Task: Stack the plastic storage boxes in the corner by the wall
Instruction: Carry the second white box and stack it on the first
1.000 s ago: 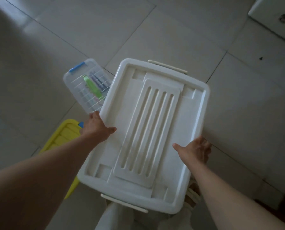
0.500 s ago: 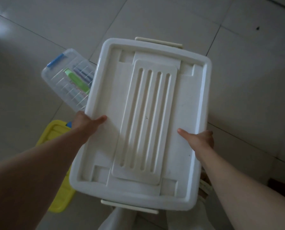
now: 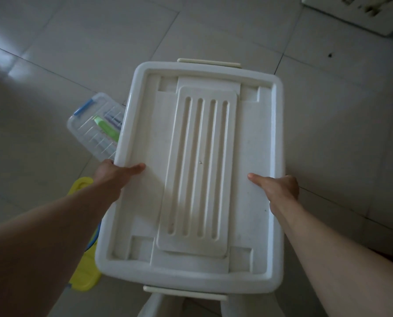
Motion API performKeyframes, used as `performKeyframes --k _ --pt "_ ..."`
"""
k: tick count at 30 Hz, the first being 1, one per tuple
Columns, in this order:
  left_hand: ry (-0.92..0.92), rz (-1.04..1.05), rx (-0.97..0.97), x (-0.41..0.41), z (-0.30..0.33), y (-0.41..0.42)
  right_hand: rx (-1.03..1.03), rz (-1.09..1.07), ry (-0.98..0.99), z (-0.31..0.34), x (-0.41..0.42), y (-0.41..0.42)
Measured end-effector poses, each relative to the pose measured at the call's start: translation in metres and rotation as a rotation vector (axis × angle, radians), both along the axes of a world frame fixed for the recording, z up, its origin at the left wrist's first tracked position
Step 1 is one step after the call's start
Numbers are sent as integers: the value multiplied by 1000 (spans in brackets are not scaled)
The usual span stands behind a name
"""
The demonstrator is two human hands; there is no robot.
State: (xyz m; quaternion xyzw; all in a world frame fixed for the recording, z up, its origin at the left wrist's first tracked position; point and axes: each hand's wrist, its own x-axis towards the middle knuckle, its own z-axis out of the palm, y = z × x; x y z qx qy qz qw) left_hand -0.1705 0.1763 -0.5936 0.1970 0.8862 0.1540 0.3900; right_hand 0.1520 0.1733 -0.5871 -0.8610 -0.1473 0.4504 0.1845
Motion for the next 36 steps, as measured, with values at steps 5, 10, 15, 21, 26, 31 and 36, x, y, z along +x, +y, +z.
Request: performKeyframes --k 5,10,15,21,26,31,36 --pt "-37 25 34 33 62 20 29 28 -24 69 35 24" --pt "-32 -17 18 78 122 55 66 43 -17 136 86 51" --pt "41 -141 58 137 175 89 135 81 -48 196 148 78" --pt "99 -241 69 207 251 129 252 138 -92 267 215 116" --pt "127 -313 129 253 306 174 299 131 -113 317 263 155" --pt "141 -430 116 286 344 231 301 81 -147 351 297 199" --pt "143 -535 117 314 375 301 267 19 -194 378 323 248"
